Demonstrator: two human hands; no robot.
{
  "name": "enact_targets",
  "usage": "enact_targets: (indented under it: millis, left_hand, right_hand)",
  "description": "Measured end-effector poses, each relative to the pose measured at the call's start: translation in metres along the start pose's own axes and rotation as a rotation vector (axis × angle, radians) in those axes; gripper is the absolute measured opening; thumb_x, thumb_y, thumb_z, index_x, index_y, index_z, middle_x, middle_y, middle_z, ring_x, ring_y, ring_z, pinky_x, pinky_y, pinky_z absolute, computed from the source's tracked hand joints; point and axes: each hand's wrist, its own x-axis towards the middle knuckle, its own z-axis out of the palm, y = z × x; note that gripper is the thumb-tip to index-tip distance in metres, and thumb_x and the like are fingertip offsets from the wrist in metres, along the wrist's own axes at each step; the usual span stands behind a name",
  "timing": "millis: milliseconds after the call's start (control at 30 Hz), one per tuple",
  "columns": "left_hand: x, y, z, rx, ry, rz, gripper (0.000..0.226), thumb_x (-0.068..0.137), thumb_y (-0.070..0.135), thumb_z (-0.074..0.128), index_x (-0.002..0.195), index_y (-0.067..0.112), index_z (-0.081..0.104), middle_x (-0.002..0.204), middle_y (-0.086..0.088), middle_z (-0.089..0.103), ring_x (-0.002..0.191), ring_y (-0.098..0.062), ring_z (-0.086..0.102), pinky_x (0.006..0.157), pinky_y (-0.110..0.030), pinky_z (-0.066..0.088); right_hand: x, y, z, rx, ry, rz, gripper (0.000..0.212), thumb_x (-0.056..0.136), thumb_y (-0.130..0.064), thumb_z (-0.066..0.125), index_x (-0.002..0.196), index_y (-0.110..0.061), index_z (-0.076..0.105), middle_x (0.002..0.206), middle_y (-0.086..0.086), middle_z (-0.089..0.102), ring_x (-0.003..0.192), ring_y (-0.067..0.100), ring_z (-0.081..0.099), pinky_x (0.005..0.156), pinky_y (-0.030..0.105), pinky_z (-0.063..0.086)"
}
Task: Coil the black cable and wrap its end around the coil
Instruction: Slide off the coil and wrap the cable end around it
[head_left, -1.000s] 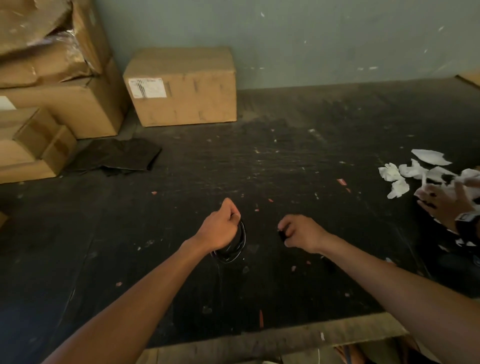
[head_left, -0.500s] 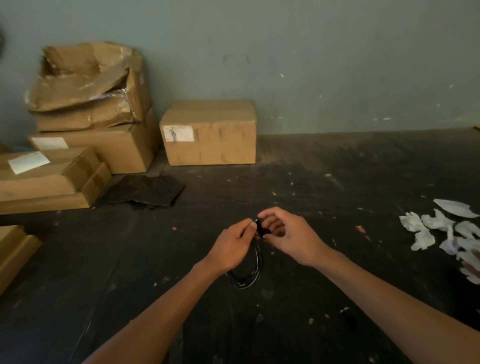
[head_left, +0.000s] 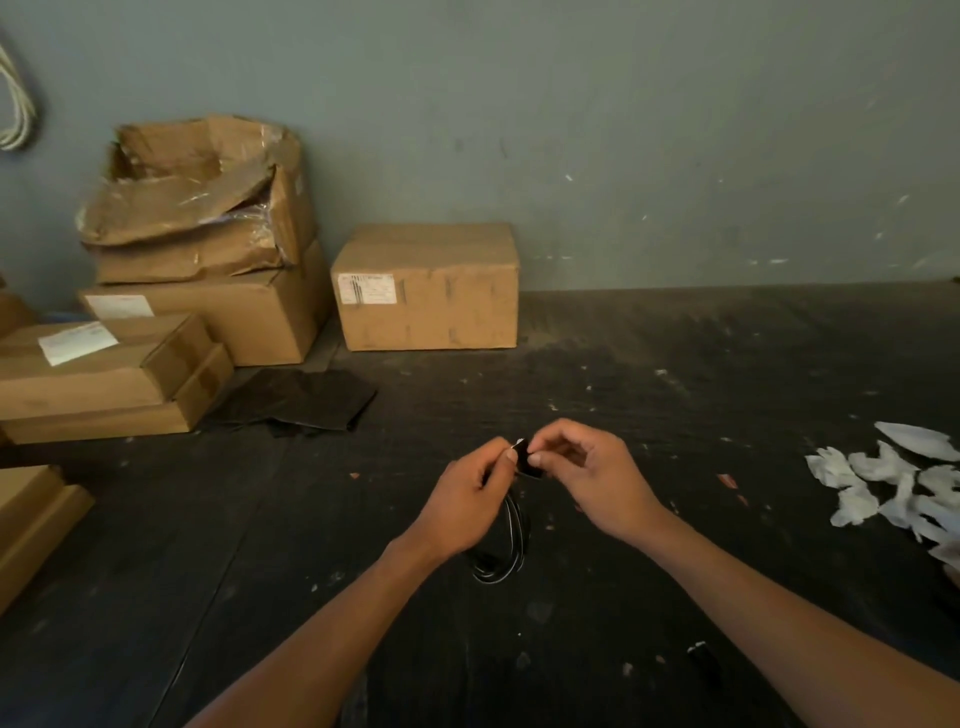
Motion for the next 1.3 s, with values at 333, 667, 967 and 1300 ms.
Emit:
enact_targets:
  millis: [333, 667, 967, 1300]
  left_hand:
    - [0.003, -0.006, -0.003, -0.044, 0.21, -0.134, 0.028, 0.103, 0.018, 0.046, 0.078, 0.009, 0.054, 0.058, 0.012, 0.046, 0.052, -0.001, 0.04, 0.048, -0.02, 0.035]
    - [0.003, -0.007, 0.001, 0.273, 0.111, 0.167, 0.022, 0.1, 0.033, 0.044, 0.079, 0.042, 0.045, 0.063, 0.016, 0.054, 0.049, -0.005, 0.049, 0.045, -0.018, 0.036]
    - [0.007, -0.013, -0.007, 0.329, 0.122, 0.183, 0.022, 0.101, 0.032, 0.043, 0.08, 0.038, 0.044, 0.058, 0.008, 0.05, 0.049, -0.009, 0.049, 0.045, -0.025, 0.037]
    - [0.019, -0.017, -0.01, 0.201, 0.345, -0.119, 0.016, 0.105, 0.029, 0.036, 0.099, 0.015, 0.041, 0.062, 0.003, 0.047, 0.046, -0.007, 0.043, 0.046, -0.029, 0.037]
  right_hand:
    - [-0.003, 0.001, -0.012, -0.049, -0.071, -0.021, 0.022, 0.094, -0.013, 0.058, 0.091, -0.035, 0.057, 0.094, -0.011, 0.061, 0.088, 0.011, 0.061, 0.075, 0.027, 0.054]
    - [0.003, -0.006, -0.005, 0.312, -0.034, 0.38, 0.02, 0.091, -0.026, 0.065, 0.09, -0.006, 0.062, 0.086, 0.009, 0.07, 0.069, 0.011, 0.067, 0.057, 0.021, 0.051]
    - [0.008, -0.007, -0.008, 0.503, -0.12, 0.621, 0.029, 0.082, 0.005, 0.067, 0.107, -0.008, 0.06, 0.095, 0.014, 0.069, 0.079, 0.021, 0.068, 0.06, 0.027, 0.051]
    - [0.009, -0.003, 0.01, 0.57, 0.087, 0.733, 0.016, 0.085, -0.008, 0.07, 0.1, -0.007, 0.072, 0.093, 0.011, 0.073, 0.075, 0.017, 0.066, 0.06, 0.026, 0.052]
